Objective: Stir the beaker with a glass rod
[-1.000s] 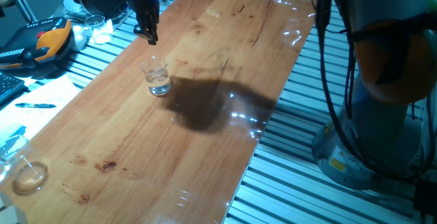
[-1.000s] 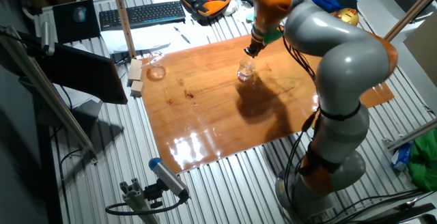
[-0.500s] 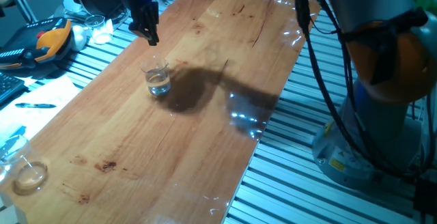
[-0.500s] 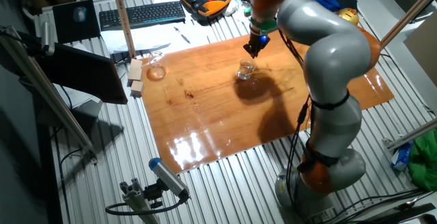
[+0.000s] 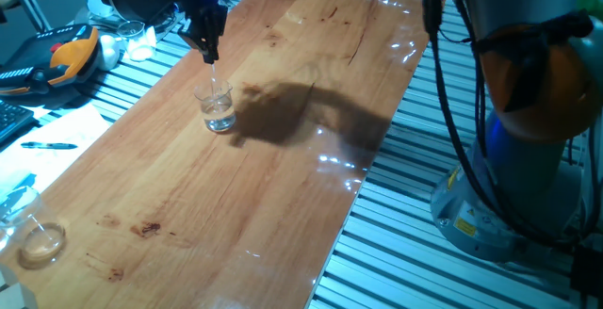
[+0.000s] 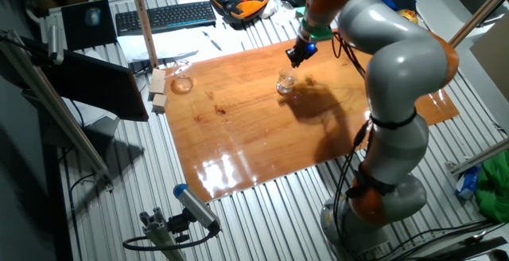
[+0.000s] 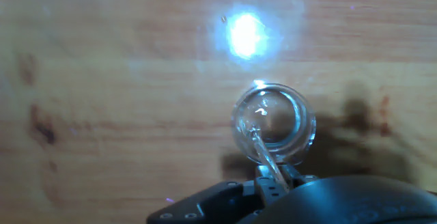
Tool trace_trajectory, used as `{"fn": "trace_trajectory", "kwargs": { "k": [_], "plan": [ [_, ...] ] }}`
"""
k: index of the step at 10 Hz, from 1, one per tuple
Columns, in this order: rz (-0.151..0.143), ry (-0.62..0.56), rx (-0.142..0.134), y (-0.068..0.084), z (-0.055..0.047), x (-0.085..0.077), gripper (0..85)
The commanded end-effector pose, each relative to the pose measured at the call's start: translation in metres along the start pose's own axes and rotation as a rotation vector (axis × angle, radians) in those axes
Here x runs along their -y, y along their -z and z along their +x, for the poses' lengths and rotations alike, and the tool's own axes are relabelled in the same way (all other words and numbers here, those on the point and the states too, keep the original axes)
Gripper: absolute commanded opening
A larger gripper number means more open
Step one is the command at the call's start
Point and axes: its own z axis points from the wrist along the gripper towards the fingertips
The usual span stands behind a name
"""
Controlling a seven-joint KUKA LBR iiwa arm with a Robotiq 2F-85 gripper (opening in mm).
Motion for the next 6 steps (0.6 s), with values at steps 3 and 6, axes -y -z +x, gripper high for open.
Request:
{"fn": "trace_trajectory", "kwargs": {
  "k": [3, 6],
  "plan": [
    [0.059, 0.059, 0.106, 0.0003, 0.0002, 0.0007, 0.0],
    [0.136, 0.151, 0.138, 0.0020, 0.0010, 0.0011, 0.0]
  ]
}}
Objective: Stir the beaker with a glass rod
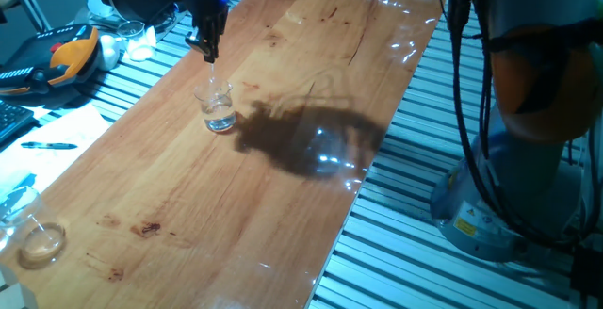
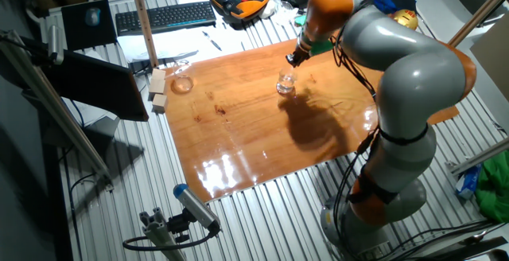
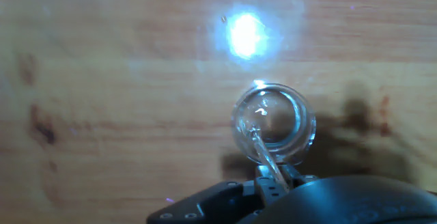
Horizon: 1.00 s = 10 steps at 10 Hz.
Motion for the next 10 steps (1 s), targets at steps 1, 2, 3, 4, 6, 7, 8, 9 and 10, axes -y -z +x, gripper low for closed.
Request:
{"fn": "trace_trajectory", "kwargs": {
  "k": [1, 2, 3, 4, 6, 7, 8, 9, 10],
  "plan": [
    [0.007, 0.017, -0.029, 0.0003, -0.0003, -0.0004, 0.0],
    [0.015, 0.040, -0.087, 0.0004, -0.0001, 0.0000, 0.0],
    [0.010, 0.055, -0.143, 0.0006, 0.0000, 0.0000, 0.0],
    [0.009, 0.074, -0.185, 0.0001, -0.0001, -0.0003, 0.0],
    [-0.020, 0.051, -0.225, -0.0001, -0.0004, -0.0006, 0.0],
    [-0.065, -0.010, -0.219, -0.0007, -0.0005, -0.0009, 0.0],
    [-0.105, -0.070, -0.208, -0.0020, -0.0007, -0.0013, 0.0],
    [-0.124, -0.100, -0.192, -0.0031, -0.0013, -0.0019, 0.0],
    [-0.131, -0.132, -0.170, -0.0038, -0.0019, -0.0023, 0.0]
  ]
}}
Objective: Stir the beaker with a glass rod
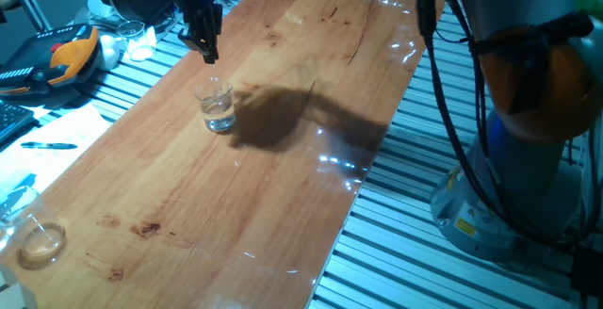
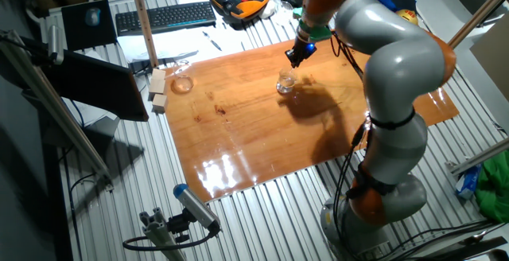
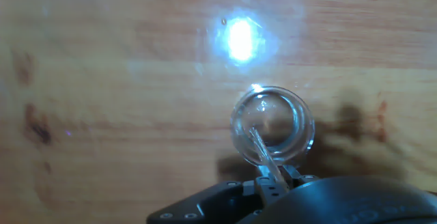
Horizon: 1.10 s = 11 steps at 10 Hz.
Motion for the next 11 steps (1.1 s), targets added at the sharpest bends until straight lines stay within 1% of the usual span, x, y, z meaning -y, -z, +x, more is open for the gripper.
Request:
{"fn": "trace_trajectory", "kwargs": {
  "k": [1, 2, 3, 4, 5, 6, 7, 8, 9, 11],
  "plan": [
    [-0.009, -0.059, 0.024, 0.0002, -0.0001, -0.0001, 0.0],
    [-0.008, -0.064, 0.029, 0.0002, -0.0001, -0.0003, 0.0],
    [-0.016, -0.071, 0.015, -0.0004, -0.0002, -0.0006, 0.0],
    [0.016, -0.060, -0.031, 0.0000, 0.0003, -0.0002, 0.0],
    [0.036, -0.054, -0.065, 0.0004, 0.0005, -0.0003, 0.0],
    [0.047, -0.042, -0.078, 0.0007, 0.0000, -0.0010, 0.0],
    [0.080, -0.009, -0.057, 0.0016, -0.0002, -0.0009, 0.0],
    [0.121, 0.038, -0.026, 0.0034, -0.0010, -0.0012, 0.0],
    [0.149, 0.073, -0.015, 0.0055, -0.0015, -0.0021, 0.0],
    [0.175, 0.118, -0.006, 0.0057, -0.0014, -0.0024, 0.0]
  ]
}}
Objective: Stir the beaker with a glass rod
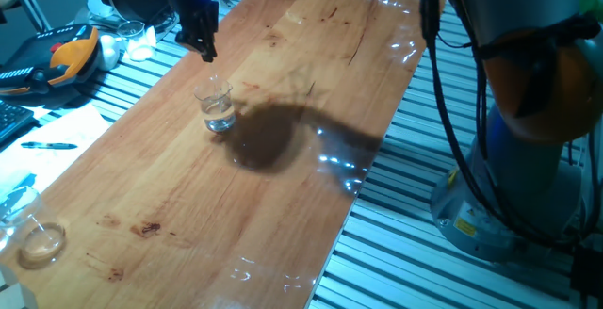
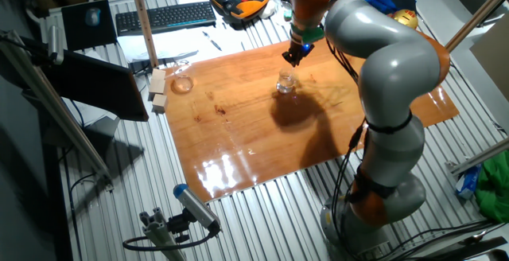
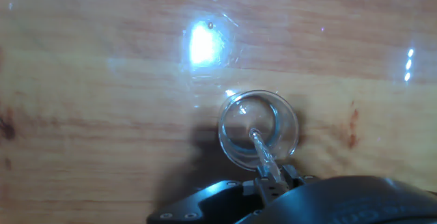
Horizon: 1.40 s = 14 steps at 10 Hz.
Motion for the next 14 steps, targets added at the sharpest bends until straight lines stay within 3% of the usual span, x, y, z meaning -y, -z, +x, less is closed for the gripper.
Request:
{"fn": "trace_trajectory", "kwargs": {
  "k": [1, 2, 3, 5, 6, 7, 8, 9, 10, 11, 13, 14],
  "plan": [
    [0.031, 0.040, 0.029, 0.0012, -0.0003, -0.0005, 0.0],
    [0.050, 0.064, 0.068, 0.0014, -0.0005, -0.0010, 0.0],
    [0.052, 0.067, 0.106, 0.0011, -0.0012, -0.0016, 0.0],
    [-0.023, -0.011, 0.141, 0.0009, -0.0021, -0.0027, 0.0],
    [-0.064, -0.058, 0.135, 0.0006, -0.0024, -0.0032, 0.0],
    [-0.122, -0.122, 0.108, -0.0006, -0.0030, -0.0039, 0.0],
    [-0.185, -0.189, 0.053, -0.0026, -0.0040, -0.0050, 0.0],
    [-0.227, -0.232, 0.005, -0.0051, -0.0044, -0.0056, 0.0],
    [-0.230, -0.236, -0.022, -0.0054, -0.0046, -0.0056, 0.0],
    [-0.206, -0.215, -0.022, -0.0043, -0.0040, -0.0046, 0.0],
    [-0.113, -0.129, 0.005, -0.0008, -0.0028, -0.0032, 0.0],
    [-0.082, -0.099, 0.007, 0.0002, -0.0024, -0.0029, 0.0]
  ]
}}
